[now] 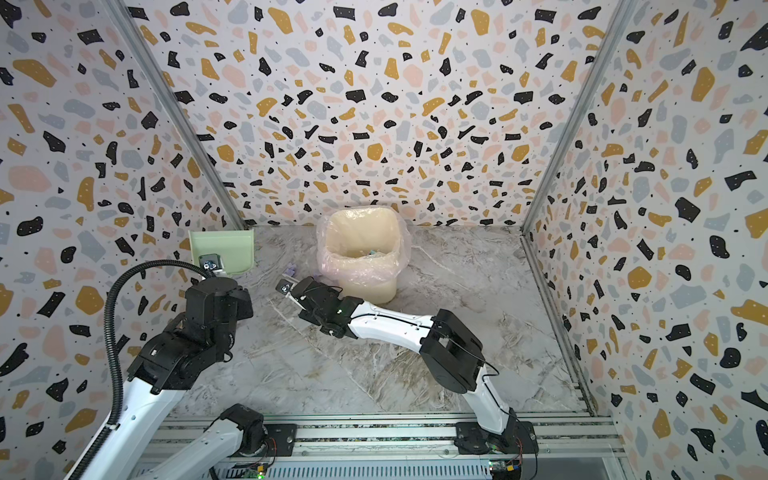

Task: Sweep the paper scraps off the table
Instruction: 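Raise the empty dustpan with the left gripper while the right swings the brush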

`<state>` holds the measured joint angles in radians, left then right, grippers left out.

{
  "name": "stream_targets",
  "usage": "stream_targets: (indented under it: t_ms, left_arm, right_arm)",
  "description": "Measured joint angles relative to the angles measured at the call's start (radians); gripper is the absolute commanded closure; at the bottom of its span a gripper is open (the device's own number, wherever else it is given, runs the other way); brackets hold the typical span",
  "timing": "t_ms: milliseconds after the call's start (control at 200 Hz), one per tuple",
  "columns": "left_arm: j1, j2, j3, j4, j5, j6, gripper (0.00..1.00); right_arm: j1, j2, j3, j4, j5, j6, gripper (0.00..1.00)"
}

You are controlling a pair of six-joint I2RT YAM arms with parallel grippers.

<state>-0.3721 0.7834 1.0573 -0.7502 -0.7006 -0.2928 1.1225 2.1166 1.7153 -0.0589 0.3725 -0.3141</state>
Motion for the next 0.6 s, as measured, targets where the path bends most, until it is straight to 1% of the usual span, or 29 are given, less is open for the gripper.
stream_targets:
  t_ms: [140, 235, 390, 451, 596]
  left_arm:
    - [0.048, 0.003, -0.042, 0.021, 0.043, -0.012, 1.0]
    - [0.111, 0.019, -0.054, 0.039, 0.091, -0.01, 1.0]
    - [0.215, 0.051, -0.063, 0.087, 0.185, -0.006, 1.0]
    - [0.232, 0.06, -0.065, 0.099, 0.213, -0.005, 1.0]
    - [0.237, 0.074, -0.074, 0.124, 0.263, -0.002, 1.0]
  right_arm:
    - [-0.01, 0.084, 0.001, 0.133, 0.029, -0.163, 1.0]
    - [-0.018, 0.139, 0.013, 0.207, 0.042, -0.261, 1.0]
    - [-0.034, 0.254, 0.109, 0.277, 0.048, -0.393, 1.0]
    - [-0.044, 0.295, 0.153, 0.292, 0.047, -0.438, 1.0]
    - [-0.067, 0.389, 0.276, 0.29, 0.04, -0.539, 1.0]
